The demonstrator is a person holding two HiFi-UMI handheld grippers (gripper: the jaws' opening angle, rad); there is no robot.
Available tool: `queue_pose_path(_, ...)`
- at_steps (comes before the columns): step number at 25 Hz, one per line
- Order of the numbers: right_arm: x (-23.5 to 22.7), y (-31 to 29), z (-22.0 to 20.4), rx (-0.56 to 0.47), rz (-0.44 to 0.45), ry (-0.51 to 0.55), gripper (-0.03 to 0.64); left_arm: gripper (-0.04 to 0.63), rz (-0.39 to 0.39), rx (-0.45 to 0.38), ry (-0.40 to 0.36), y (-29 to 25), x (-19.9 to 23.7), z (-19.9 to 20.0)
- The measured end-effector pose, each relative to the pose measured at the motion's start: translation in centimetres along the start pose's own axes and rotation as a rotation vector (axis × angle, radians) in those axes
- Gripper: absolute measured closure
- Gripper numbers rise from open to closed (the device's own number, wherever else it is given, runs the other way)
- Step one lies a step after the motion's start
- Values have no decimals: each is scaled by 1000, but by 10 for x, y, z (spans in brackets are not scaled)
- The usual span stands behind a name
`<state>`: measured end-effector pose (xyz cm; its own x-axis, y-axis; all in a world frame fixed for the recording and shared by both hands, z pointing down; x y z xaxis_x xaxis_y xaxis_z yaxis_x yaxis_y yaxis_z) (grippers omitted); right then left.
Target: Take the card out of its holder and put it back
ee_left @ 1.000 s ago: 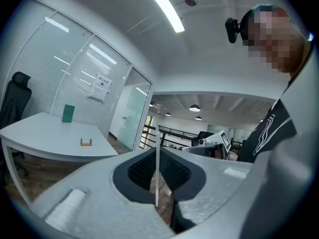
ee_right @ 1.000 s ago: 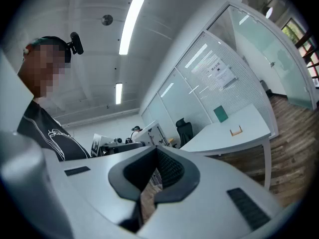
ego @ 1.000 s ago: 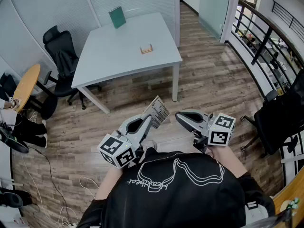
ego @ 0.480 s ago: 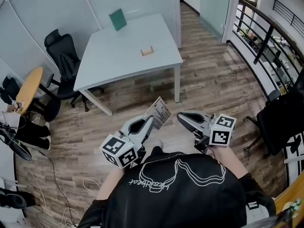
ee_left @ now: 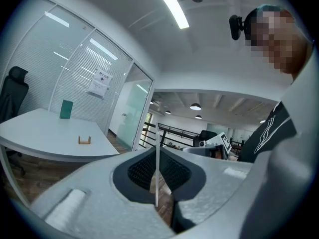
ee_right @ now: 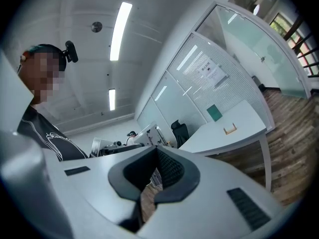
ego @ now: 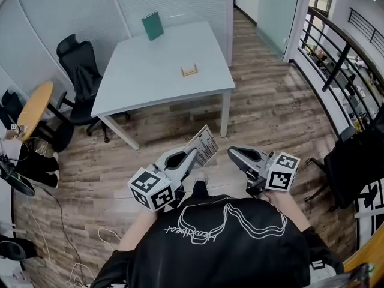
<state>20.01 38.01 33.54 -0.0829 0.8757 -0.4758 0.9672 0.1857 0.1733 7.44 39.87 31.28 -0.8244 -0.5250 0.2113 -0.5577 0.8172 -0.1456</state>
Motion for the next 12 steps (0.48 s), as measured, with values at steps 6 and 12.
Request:
queue_pose_path(6, -36, -20, 21, 2, -13, 5, 607, 569, -13, -8, 8, -29, 32, 14)
queue_pose_path(12, -90, -49, 32, 8, -41, -37, 607, 571, -19, 16, 36, -64, 85, 23)
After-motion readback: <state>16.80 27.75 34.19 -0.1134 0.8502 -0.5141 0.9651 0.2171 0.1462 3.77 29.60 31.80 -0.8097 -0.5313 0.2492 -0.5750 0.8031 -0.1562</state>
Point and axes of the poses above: the fingertips, and each gripper's own axes: y backward along the fingers, x to its left, z out of its top, the point moved 2 cm from there along y, backward along the fingers, and after that the axes turned 9 degrees about z, right-handed, at the moved point
